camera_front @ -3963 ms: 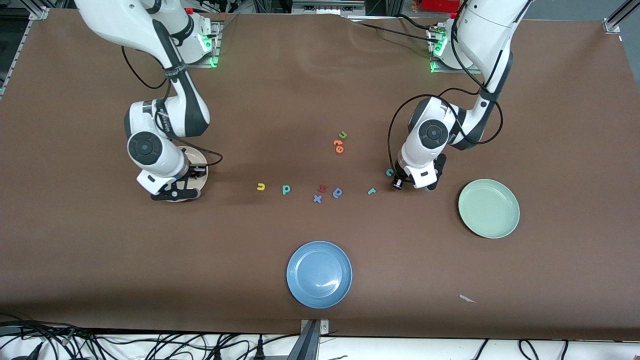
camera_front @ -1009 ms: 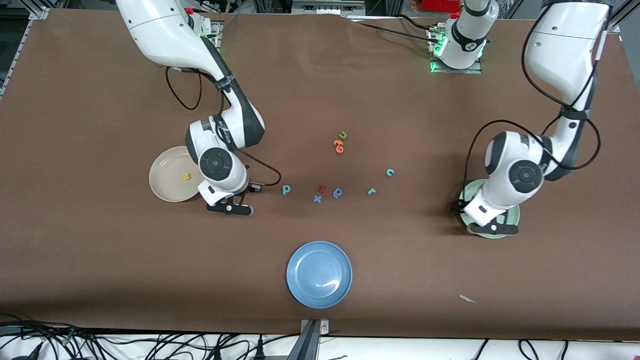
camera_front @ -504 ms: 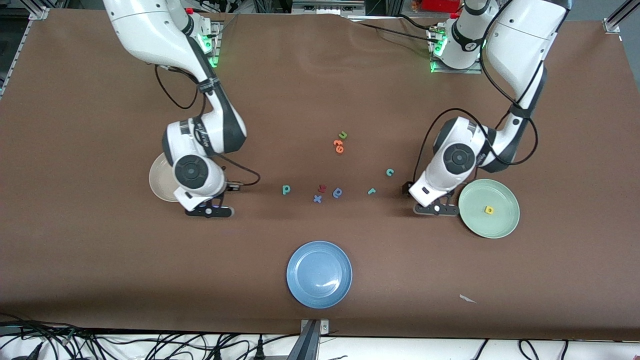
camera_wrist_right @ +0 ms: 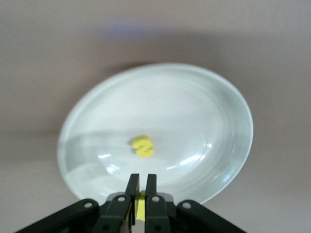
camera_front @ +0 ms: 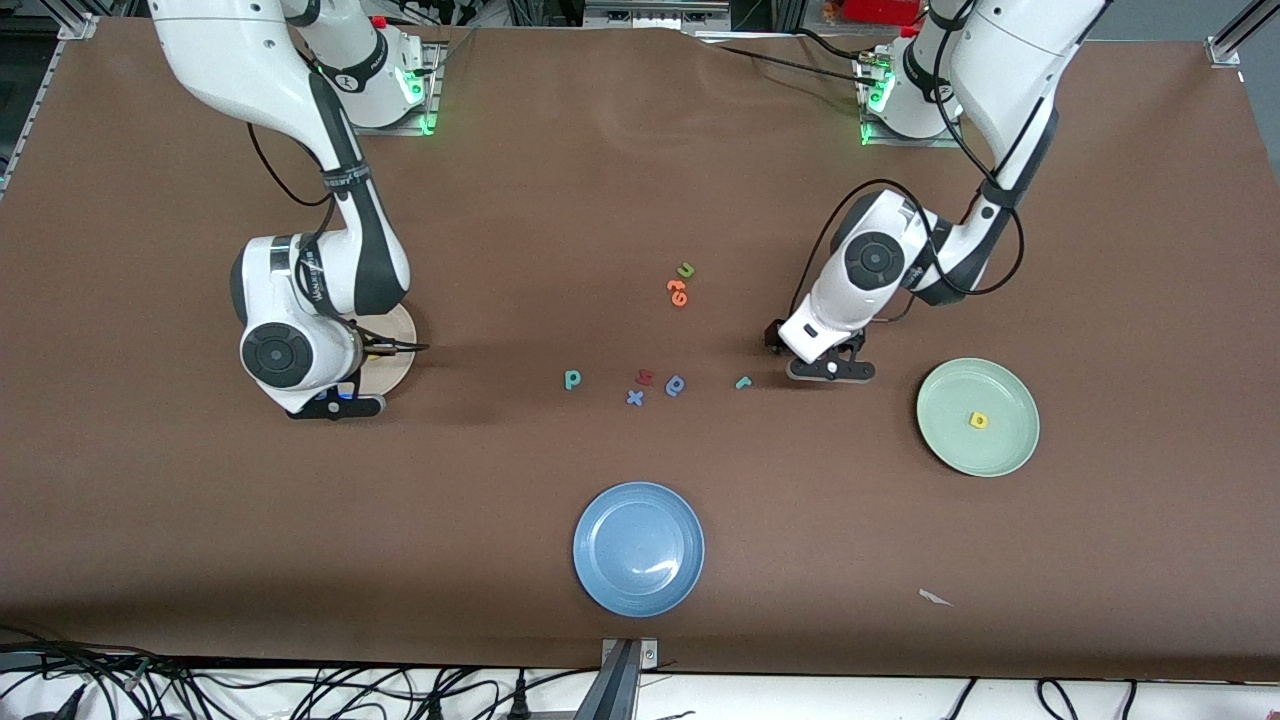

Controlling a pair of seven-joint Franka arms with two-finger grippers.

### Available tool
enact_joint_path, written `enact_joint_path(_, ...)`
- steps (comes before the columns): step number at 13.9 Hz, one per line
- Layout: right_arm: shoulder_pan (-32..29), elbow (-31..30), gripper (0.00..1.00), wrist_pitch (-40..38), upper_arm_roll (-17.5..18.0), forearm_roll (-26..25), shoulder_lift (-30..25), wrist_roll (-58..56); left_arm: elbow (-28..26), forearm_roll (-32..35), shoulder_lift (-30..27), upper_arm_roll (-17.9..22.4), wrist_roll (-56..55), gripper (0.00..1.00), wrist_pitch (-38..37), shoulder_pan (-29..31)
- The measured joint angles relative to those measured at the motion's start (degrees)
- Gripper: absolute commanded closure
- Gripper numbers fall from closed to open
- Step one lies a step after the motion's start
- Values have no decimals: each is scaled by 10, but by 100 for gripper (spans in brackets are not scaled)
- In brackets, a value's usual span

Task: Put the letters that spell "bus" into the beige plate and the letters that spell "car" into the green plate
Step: 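Drop the u on the cream plate while the left gripper reaches the c, then grasp the teal c with the left gripper while the right gripper grasps the d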

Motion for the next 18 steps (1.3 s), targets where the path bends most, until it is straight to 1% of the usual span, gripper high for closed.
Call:
enact_joint_path(1,-2,-21,91,14,0,0,1,-1,-1,0,0,-3,-9,7,0,-5)
enact_joint_path(2,-2,-38,55,26,0,0,1,-1,-2,0,0,-4,-17,12,0,-10)
enact_joint_path(3,-2,-51,1,35,0,0,1,-1,-3,0,0,-3,-22,15,0,-14)
enact_joint_path(6,-1,-57,0,42,1,1,-3,-1,-5,1,4,-3,-34,23,0,-26)
enact_joint_path(9,4,-29,1,41,12,8,-20,18,-4,24,9,-3,-59,32,1,-29)
enact_joint_path(12,14,25,1,37,46,67,-27,97,5,35,16,-2,-69,39,2,-29)
enact_joint_path(13,22,46,1,37,52,76,-25,137,8,35,19,-2,-70,43,2,-29)
enact_joint_path(16,51,114,1,37,64,84,12,251,11,35,22,-1,-70,51,2,-29)
enact_joint_path(18,63,161,1,48,87,89,52,296,12,35,22,-2,-71,57,2,-29)
